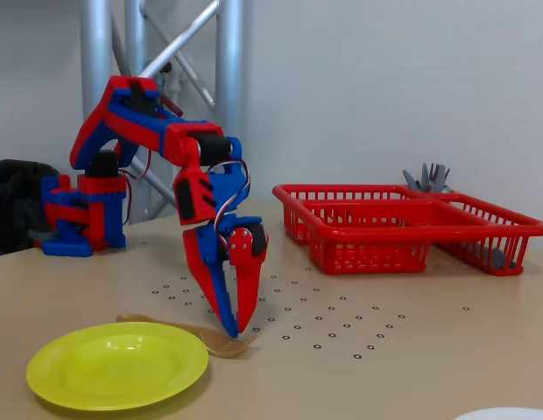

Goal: Push the fork on the left side of the plate

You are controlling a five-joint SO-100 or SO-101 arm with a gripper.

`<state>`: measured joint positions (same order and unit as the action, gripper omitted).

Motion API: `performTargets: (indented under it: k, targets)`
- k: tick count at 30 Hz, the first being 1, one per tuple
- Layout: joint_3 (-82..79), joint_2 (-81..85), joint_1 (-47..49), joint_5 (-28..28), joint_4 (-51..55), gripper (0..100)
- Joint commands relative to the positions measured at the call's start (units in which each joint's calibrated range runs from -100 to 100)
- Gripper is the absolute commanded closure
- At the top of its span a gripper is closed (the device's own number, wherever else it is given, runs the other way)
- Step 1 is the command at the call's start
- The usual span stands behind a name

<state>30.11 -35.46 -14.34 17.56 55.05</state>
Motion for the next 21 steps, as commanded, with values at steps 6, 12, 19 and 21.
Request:
performTargets:
  k: [6,12,19,21]
  targets:
    - [2.0,12.5,5.4,-4.5,3.0,100]
    - [-5.4,26.9,12.0,-9.7,6.2,100]
    - [-20.1,46.5,14.1,-15.1,5.2,100]
    - [-26.8,52.5,13.8,-16.0,2.8,100]
